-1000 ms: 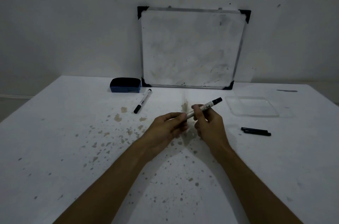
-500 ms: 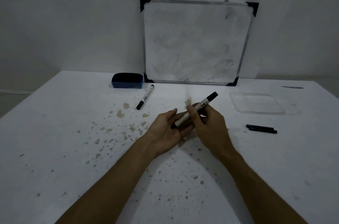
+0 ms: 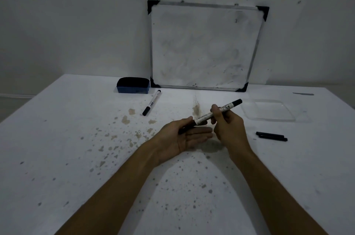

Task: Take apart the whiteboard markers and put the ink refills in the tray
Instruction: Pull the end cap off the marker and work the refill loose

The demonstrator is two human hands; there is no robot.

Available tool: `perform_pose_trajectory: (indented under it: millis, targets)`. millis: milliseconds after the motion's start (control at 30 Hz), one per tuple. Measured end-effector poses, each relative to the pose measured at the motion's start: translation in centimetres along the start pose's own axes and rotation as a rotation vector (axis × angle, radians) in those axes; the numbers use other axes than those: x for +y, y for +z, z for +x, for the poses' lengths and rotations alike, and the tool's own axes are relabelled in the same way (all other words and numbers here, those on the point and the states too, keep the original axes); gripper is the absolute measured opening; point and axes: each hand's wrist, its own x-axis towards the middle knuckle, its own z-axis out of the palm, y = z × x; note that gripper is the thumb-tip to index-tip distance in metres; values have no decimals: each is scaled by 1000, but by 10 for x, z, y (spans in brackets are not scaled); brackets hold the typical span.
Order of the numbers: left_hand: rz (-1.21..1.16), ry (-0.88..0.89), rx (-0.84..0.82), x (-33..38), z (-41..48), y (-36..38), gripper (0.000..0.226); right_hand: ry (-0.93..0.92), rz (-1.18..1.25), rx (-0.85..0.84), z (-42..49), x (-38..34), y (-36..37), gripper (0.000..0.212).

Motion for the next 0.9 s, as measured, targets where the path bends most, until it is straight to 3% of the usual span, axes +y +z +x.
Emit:
perform_pose_trajectory:
  millis: [333, 433, 600, 667, 900]
  targets:
    - [418, 206, -2, 15, -8, -18, 32, 243, 242, 2, 17, 3, -14, 38]
    - [615, 415, 152, 17, -6, -24, 29, 109, 25, -111, 13, 3, -18, 45]
    - [988, 795, 482, 3, 4, -36, 22, -271, -695, -158, 2, 10, -12, 48]
    - [1065, 824, 531, 0, 8, -40, 19, -300, -766, -123, -2, 15, -9, 53]
    - [1320, 912, 552, -4, 15, -46, 17, -346, -859, -79, 0, 34, -1, 30]
